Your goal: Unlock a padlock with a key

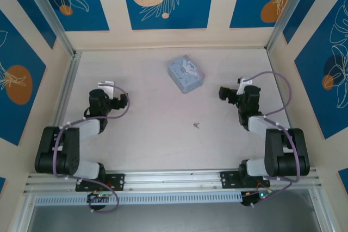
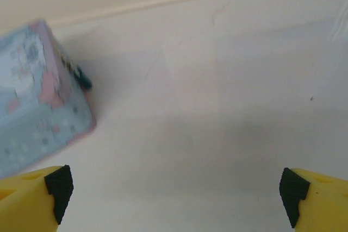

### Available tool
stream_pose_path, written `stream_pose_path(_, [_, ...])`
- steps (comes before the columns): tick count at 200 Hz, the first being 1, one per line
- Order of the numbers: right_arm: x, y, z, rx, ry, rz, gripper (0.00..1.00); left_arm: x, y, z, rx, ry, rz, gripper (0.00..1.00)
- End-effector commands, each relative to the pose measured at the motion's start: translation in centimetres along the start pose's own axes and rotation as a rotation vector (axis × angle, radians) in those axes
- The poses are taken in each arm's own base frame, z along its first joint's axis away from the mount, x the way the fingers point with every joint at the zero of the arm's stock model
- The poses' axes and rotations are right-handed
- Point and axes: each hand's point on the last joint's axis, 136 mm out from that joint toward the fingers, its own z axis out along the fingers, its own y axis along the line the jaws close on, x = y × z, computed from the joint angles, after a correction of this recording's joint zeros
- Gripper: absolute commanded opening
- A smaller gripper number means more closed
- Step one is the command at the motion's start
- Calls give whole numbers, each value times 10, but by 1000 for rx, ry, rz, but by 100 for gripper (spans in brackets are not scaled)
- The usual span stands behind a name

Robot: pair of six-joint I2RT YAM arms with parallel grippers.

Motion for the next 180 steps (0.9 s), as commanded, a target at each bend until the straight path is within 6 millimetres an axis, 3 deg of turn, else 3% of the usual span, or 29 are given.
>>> stream_pose_path(1, [-4,-17,-7,115,154,290,100,-10,5,-11,-13,72,-63,100])
stream_pose_path(29, [-17,24,17,-124,290,426,96,-26,4,-24,-16,136,-220,100])
stream_pose_path(52, [-20,56,52,-258,443,488,84,-34,-2,-35,-1,210,-365,100])
stream_pose_path(92, [-12,85,106,-284,593,550,82,-48,-25,-52,79,249,-491,100])
stream_pose_path(118, [-2,108,126,-306,648,559,82,-45,-34,-58,106,271,-528,100])
stream_pose_path(137, [7,136,127,-352,686,523,81,-41,-37,-59,109,290,-531,100])
stream_pose_path(159, [24,169,114,-420,744,465,79,-37,-39,-56,110,303,-543,100])
stream_pose_path(180, [37,221,71,-605,787,410,72,-35,-42,-49,115,319,-554,100])
